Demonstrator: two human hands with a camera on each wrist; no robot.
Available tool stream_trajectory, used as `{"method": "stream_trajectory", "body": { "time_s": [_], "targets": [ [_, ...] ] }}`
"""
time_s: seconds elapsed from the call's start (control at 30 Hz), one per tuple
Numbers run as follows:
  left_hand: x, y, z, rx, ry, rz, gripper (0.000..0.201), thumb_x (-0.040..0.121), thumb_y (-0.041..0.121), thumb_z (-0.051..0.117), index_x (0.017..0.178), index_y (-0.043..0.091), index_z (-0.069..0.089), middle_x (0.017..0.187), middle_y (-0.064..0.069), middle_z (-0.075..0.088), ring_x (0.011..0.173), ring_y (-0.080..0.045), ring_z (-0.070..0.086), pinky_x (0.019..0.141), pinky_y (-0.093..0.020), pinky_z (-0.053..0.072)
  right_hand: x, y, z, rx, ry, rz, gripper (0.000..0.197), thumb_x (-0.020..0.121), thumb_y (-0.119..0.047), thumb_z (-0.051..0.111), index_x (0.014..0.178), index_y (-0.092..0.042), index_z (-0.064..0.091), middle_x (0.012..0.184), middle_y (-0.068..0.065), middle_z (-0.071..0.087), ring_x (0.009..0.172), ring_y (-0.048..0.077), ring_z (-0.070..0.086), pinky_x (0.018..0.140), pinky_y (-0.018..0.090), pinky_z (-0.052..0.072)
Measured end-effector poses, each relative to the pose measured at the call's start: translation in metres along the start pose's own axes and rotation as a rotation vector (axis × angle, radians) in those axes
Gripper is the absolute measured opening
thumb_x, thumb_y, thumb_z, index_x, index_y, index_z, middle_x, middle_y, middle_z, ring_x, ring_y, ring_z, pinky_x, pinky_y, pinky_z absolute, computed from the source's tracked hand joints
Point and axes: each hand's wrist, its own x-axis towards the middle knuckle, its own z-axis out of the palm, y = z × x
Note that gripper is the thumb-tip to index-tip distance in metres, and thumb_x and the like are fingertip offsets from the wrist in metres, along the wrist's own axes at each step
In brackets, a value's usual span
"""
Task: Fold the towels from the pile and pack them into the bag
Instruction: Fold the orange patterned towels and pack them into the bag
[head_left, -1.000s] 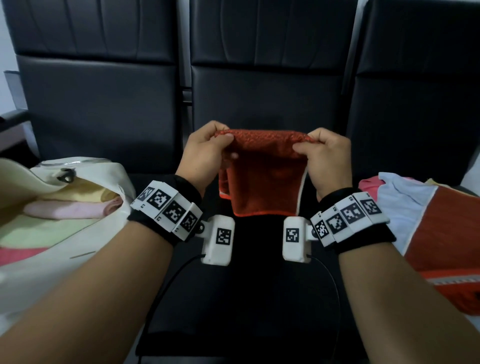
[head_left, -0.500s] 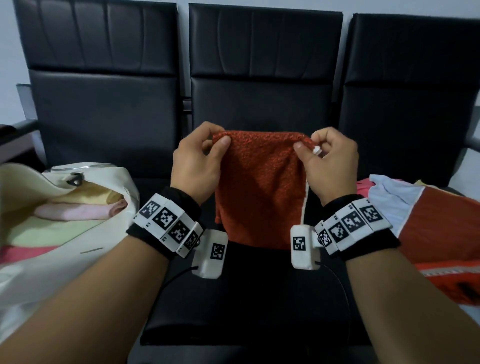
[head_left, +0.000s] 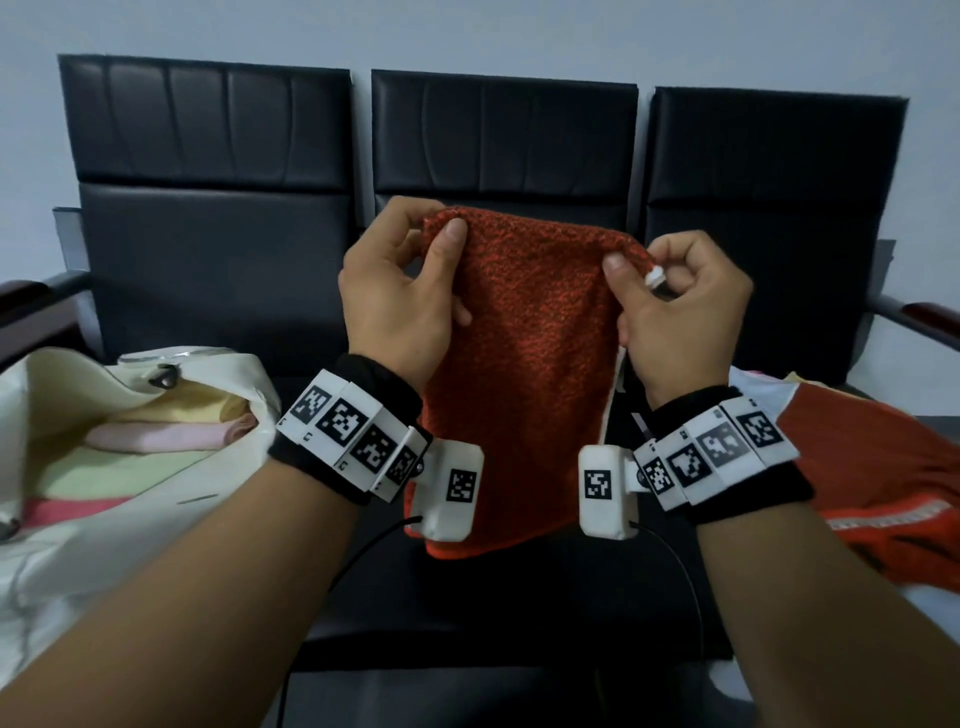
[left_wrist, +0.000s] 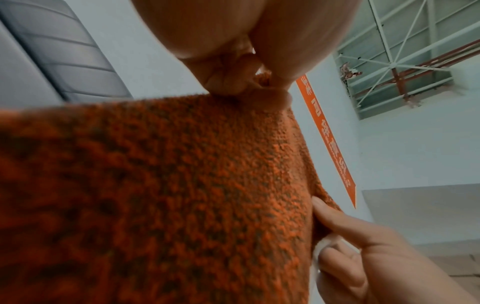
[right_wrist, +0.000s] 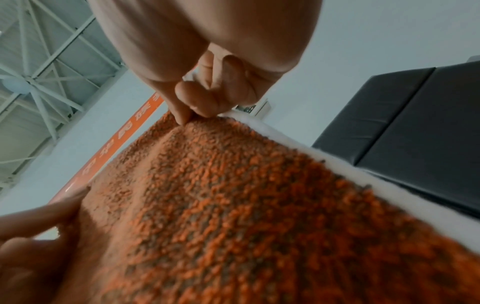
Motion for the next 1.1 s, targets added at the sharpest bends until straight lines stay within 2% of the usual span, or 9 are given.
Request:
{"method": "stream_trajectory", "body": {
  "time_s": [0.13, 0.3, 0.57, 0.77, 0.8, 0.83, 0.93, 1.03, 1.1],
  "targets": [
    [-0.007, 0.012, 0.000, -0.010, -0.007, -0.009, 0.012, 0.101, 0.019, 0.063, 0.090, 0.023, 0.062, 0.082, 0.000, 0.068, 0.037, -0.012, 0.055, 0.039, -0.022, 0.041, -0.004, -0.006, -0.011, -0.010, 0.016, -0.002, 0.024, 0.079, -0.035, 0.077, 0.072, -0.033, 0.054, 0.060, 0.002, 0.063, 0.047, 0.024, 0.052, 0.051, 0.034, 0.047],
    [-0.007, -0.010, -0.002, 0.026, -0.075, -0.184, 0.011, 0.100, 0.023, 0.064, 0.090, 0.026, 0.064, 0.084, 0.000, 0.073, 0.052, -0.019, 0.070, 0.045, -0.023, 0.046, -0.009, 0.013, -0.005, -0.096, -0.064, 0.100, 0.027, 0.086, -0.024, 0.078, 0.074, -0.027, 0.054, 0.056, -0.002, 0.065, 0.043, 0.015, 0.059, 0.054, 0.030, 0.051],
    [-0.003, -0.085, -0.003, 0.031, -0.162, -0.461, 0.012, 0.101, 0.018, 0.062, 0.089, 0.019, 0.067, 0.093, -0.006, 0.076, 0.085, -0.016, 0.077, 0.078, -0.035, 0.062, -0.002, 0.076, 0.024, -0.200, -0.288, 0.338, 0.015, 0.094, -0.015, 0.069, 0.085, -0.017, 0.058, 0.075, 0.002, 0.074, 0.072, 0.012, 0.076, 0.074, 0.038, 0.063],
    [0.009, -0.149, 0.010, 0.014, -0.160, -0.538, 0.014, 0.097, 0.015, 0.066, 0.085, 0.022, 0.065, 0.086, -0.004, 0.071, 0.085, -0.021, 0.074, 0.074, -0.031, 0.055, 0.004, 0.133, 0.048, -0.245, -0.351, 0.407, 0.010, 0.091, -0.027, 0.066, 0.083, -0.030, 0.060, 0.081, -0.004, 0.076, 0.082, 0.013, 0.075, 0.086, 0.050, 0.060],
    [0.010, -0.157, 0.013, 0.019, -0.153, -0.549, 0.007, 0.091, 0.022, 0.071, 0.090, 0.026, 0.066, 0.091, -0.001, 0.071, 0.089, -0.022, 0.073, 0.077, -0.034, 0.055, 0.004, 0.139, 0.052, -0.251, -0.379, 0.412, 0.006, 0.091, -0.029, 0.064, 0.089, -0.034, 0.062, 0.090, -0.006, 0.075, 0.084, 0.014, 0.074, 0.087, 0.049, 0.059],
    [0.012, -0.169, 0.016, 0.040, -0.147, -0.566, 0.019, 0.084, 0.033, 0.075, 0.100, 0.031, 0.066, 0.100, 0.002, 0.069, 0.096, -0.023, 0.072, 0.082, -0.037, 0.056, 0.004, 0.146, 0.056, -0.258, -0.415, 0.423, 0.013, 0.093, -0.027, 0.063, 0.101, -0.037, 0.064, 0.105, -0.008, 0.072, 0.086, 0.015, 0.073, 0.087, 0.048, 0.060],
    [0.013, -0.189, 0.022, 0.087, -0.177, -0.699, 0.078, 0.077, 0.041, 0.080, 0.146, 0.026, 0.045, 0.118, 0.010, 0.052, 0.114, -0.025, 0.066, 0.100, -0.047, 0.055, -0.001, 0.160, 0.066, -0.273, -0.525, 0.485, 0.052, 0.096, -0.012, 0.062, 0.143, -0.028, 0.048, 0.138, -0.004, 0.051, 0.088, 0.015, 0.064, 0.087, 0.041, 0.061],
    [0.010, -0.202, 0.026, 0.091, -0.170, -0.824, 0.089, 0.071, 0.039, 0.083, 0.147, 0.016, 0.044, 0.137, 0.000, 0.047, 0.118, -0.028, 0.064, 0.102, -0.048, 0.054, -0.005, 0.169, 0.072, -0.352, -0.577, 0.523, 0.049, 0.092, -0.015, 0.070, 0.139, -0.020, 0.056, 0.113, -0.007, 0.059, 0.083, 0.013, 0.065, 0.090, 0.041, 0.060],
    [0.004, -0.207, 0.028, 0.085, -0.197, -0.854, 0.062, 0.078, 0.028, 0.083, 0.132, 0.015, 0.056, 0.137, -0.011, 0.055, 0.114, -0.028, 0.066, 0.100, -0.046, 0.055, -0.008, 0.174, 0.072, -0.400, -0.605, 0.533, 0.040, 0.087, -0.022, 0.076, 0.126, -0.021, 0.065, 0.111, -0.005, 0.066, 0.101, 0.016, 0.068, 0.094, 0.043, 0.058]
  ]
}}
